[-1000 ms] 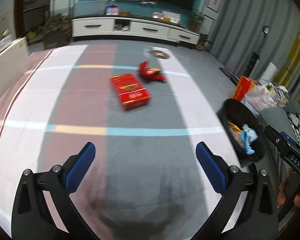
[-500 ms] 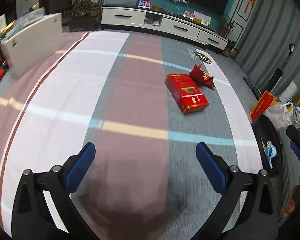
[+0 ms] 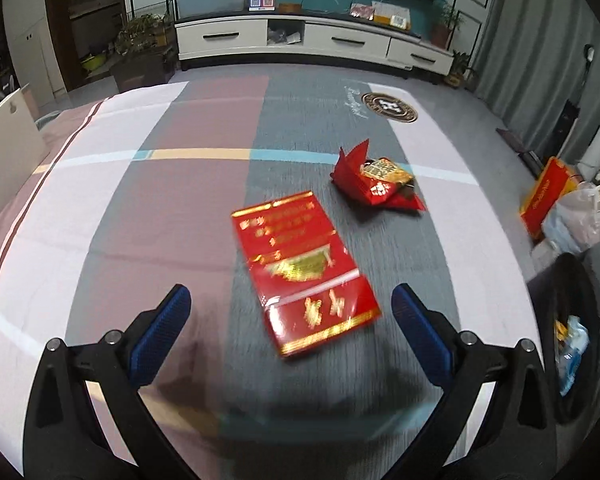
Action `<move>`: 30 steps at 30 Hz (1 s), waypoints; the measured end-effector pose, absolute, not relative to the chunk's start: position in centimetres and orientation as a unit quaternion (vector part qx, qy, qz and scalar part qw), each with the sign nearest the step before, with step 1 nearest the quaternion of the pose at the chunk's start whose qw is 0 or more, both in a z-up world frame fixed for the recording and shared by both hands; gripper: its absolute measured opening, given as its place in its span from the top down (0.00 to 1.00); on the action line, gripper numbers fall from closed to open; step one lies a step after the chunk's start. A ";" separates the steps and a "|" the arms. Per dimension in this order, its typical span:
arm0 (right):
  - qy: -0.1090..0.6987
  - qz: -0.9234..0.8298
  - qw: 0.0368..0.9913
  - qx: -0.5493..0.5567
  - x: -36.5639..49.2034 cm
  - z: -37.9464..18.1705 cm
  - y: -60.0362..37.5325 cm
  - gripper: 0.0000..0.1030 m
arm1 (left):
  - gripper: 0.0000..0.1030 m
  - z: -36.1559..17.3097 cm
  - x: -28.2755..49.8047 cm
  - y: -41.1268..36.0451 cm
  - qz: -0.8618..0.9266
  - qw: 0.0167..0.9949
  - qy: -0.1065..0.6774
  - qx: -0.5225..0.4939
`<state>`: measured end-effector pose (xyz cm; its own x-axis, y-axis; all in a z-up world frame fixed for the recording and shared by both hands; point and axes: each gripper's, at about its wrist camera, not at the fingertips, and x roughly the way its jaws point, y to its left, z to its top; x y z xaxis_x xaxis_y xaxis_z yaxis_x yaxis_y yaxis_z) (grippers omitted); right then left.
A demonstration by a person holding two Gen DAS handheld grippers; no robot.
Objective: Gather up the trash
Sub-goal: 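Grasp the red cigarette box with the left tool while the right tool grasps the red wrapper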
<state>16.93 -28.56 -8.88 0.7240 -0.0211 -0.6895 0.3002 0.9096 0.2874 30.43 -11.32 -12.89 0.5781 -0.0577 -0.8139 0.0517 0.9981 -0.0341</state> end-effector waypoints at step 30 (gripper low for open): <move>0.365 0.062 0.929 0.031 24.1 -9.9 -17.0 0.03 | 0.38 -8.2 25.1 8.4 0.014 0.920 0.377 -0.107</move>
